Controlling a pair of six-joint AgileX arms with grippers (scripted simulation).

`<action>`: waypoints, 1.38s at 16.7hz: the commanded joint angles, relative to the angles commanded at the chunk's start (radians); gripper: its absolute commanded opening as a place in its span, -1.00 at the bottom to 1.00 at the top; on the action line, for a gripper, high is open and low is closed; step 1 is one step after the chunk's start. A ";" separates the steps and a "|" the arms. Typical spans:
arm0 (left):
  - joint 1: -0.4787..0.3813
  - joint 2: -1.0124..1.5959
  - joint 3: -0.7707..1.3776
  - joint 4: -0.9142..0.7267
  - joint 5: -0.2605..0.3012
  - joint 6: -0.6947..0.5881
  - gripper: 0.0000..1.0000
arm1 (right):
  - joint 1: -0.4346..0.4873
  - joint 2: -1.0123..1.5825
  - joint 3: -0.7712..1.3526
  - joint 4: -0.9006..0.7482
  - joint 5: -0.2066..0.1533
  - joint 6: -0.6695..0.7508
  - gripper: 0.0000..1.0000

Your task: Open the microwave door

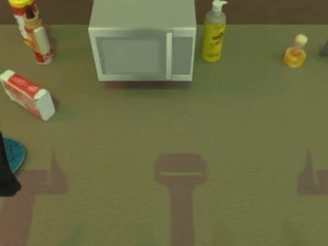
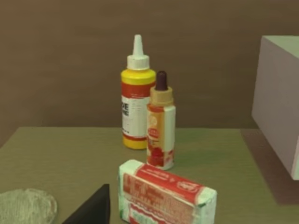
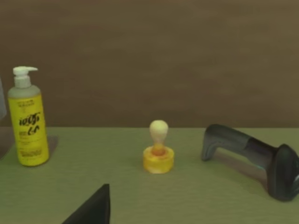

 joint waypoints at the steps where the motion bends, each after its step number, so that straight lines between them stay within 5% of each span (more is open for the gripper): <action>1: 0.000 0.000 0.000 0.000 0.000 0.000 1.00 | 0.000 0.000 0.000 0.000 0.000 0.000 1.00; 9: -0.116 0.295 0.276 -0.107 -0.072 -0.095 1.00 | 0.000 0.000 0.000 0.000 0.000 0.000 1.00; 23: -0.567 1.721 1.447 -0.500 -0.344 -0.482 1.00 | 0.000 0.000 0.000 0.000 0.000 0.000 1.00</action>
